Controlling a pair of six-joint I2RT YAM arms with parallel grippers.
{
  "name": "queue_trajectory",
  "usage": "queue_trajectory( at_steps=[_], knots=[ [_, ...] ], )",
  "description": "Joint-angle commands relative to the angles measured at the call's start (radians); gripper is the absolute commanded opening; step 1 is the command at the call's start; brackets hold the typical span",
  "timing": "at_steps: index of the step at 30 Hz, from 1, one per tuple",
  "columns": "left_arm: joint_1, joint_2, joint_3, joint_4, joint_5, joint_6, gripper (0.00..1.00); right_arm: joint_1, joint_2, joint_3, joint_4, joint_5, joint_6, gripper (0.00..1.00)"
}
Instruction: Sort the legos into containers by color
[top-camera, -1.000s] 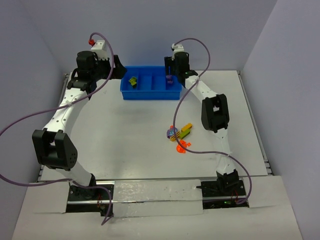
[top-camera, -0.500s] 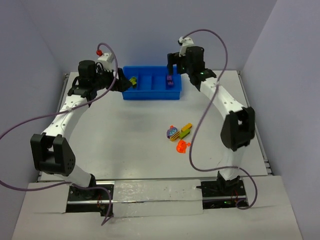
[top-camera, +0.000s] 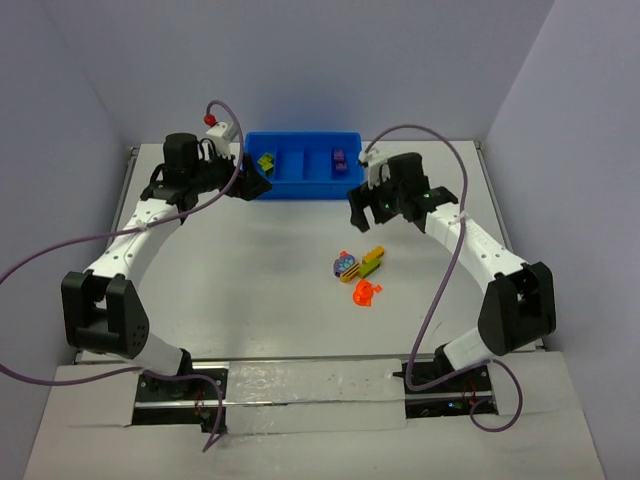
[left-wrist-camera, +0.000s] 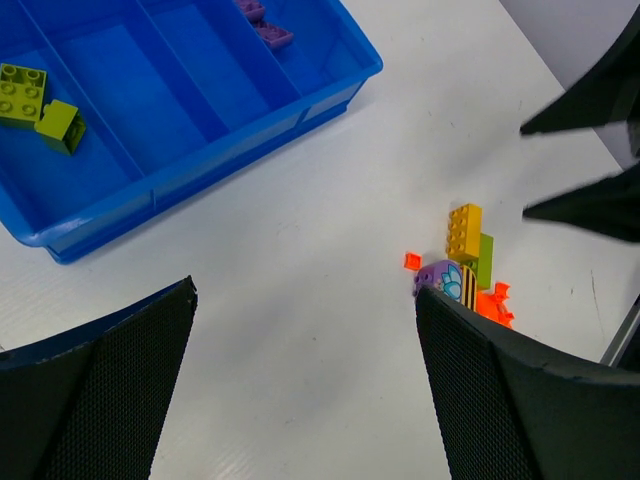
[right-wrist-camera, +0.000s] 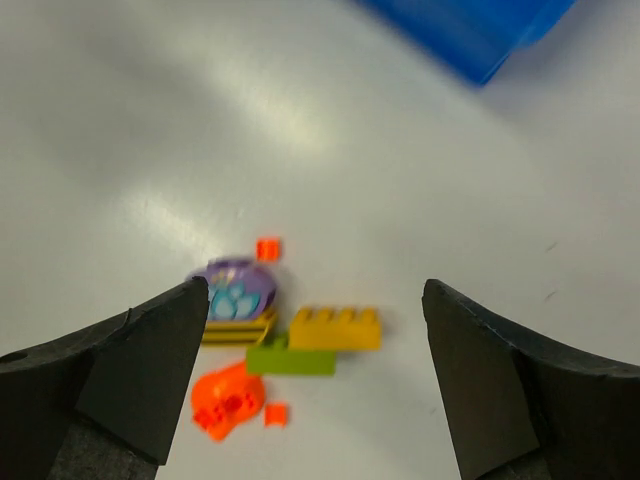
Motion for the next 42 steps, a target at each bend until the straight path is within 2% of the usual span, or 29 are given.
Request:
queue_trajectory(
  at_steps=[1,6,10,19,24,42],
  knots=[
    [0.001,-0.04,0.009,0.04,0.01,-0.021,0.97,0.063,-0.073,-0.061,-0.103,-0.016,-0.018,0.94],
    [0.001,-0.049,0.03,0.004,-0.03,-0.005,0.99,0.166,-0.043,-0.084,-0.155,0.046,0.038,0.94],
    [0.002,-0.058,0.028,-0.008,-0.062,-0.001,0.99,0.232,0.032,-0.047,-0.212,0.097,0.083,1.0],
    [0.002,-0.082,0.02,-0.033,-0.092,0.016,0.99,0.283,0.282,0.166,-0.4,0.107,0.09,1.0],
    [0.004,-0.093,0.011,-0.04,-0.106,0.021,0.99,0.299,0.389,0.229,-0.442,0.134,0.092,1.0],
    [0.011,-0.092,0.002,-0.037,-0.109,0.023,0.99,0.302,0.527,0.277,-0.462,0.207,0.087,1.0]
  ],
)
